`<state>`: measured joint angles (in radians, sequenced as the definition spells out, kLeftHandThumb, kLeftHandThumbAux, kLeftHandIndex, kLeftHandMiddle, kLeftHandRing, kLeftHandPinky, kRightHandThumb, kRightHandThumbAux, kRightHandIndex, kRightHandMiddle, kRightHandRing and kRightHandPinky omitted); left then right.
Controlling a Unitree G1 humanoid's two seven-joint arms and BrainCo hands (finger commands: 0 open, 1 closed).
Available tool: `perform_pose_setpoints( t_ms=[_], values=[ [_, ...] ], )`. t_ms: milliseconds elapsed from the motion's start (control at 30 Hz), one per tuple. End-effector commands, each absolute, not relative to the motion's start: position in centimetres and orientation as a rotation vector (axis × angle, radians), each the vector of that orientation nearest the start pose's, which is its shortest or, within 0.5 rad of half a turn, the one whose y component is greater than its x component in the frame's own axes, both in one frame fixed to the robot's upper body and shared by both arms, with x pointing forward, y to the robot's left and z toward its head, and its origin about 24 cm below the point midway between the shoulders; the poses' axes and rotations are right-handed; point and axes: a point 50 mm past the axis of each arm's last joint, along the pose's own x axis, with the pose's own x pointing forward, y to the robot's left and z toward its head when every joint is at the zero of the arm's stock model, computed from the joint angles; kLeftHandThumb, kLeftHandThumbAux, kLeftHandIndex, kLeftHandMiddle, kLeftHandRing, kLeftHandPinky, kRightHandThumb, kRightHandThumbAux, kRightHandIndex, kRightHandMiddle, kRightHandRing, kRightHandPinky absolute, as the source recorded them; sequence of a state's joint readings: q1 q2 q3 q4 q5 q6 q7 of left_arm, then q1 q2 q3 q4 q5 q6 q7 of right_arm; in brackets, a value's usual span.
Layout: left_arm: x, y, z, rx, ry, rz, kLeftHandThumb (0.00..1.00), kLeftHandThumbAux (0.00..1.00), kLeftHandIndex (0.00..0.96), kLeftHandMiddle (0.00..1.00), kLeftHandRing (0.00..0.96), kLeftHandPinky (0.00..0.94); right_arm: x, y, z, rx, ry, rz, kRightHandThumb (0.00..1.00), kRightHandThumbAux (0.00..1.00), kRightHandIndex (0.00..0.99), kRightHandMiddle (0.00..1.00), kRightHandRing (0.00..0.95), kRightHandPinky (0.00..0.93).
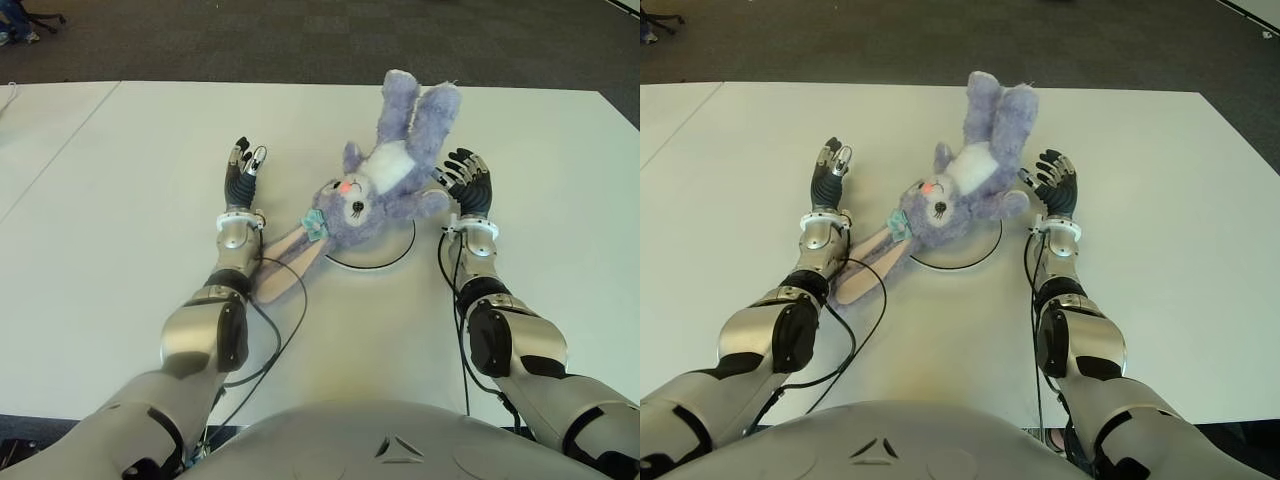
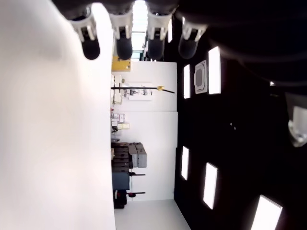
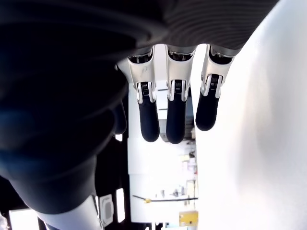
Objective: Put the doll into the plate.
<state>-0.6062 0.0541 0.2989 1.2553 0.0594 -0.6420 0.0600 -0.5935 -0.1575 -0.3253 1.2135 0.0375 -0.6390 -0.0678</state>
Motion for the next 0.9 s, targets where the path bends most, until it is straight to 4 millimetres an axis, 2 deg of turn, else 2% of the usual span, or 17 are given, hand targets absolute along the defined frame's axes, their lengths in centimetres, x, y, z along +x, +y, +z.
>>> perform_pose_setpoints(
  t_ms=[33, 167, 400, 900],
  values=[
    [24.67, 15.15, -8.51, -0.103, 0.360, 0.093, 0.000, 0.361, 0.000, 0.000, 0.000, 0.000, 24.46, -19.82, -8.85, 0.104, 0.443, -0.308, 0.060, 0.863, 0.225, 0.265, 0.265, 0.277],
    [23.68, 15.20, -9.25, -0.118, 0.393, 0.069, 0.000, 0.369, 0.000, 0.000, 0.000, 0.000, 24.44, -19.87, -8.84, 0.112, 0.440, -0.313, 0.066, 0.865, 0.228, 0.266, 0.264, 0.273],
    [24.07, 15.41, -9.05, -0.164, 0.388, 0.054, 0.000, 0.418, 0.000, 0.000, 0.000, 0.000, 24.43, -19.92, -8.86, 0.108, 0.444, -0.318, 0.097, 0.863, 0.231, 0.259, 0.257, 0.283],
    [24.34, 15.37, -8.91, -0.230, 0.380, 0.080, 0.000, 0.399, 0.000, 0.014, 0.014, 0.036, 24.48, -19.87, -8.85, 0.116, 0.444, -0.321, 0.138, 0.856, 0.227, 0.252, 0.249, 0.267]
  ],
)
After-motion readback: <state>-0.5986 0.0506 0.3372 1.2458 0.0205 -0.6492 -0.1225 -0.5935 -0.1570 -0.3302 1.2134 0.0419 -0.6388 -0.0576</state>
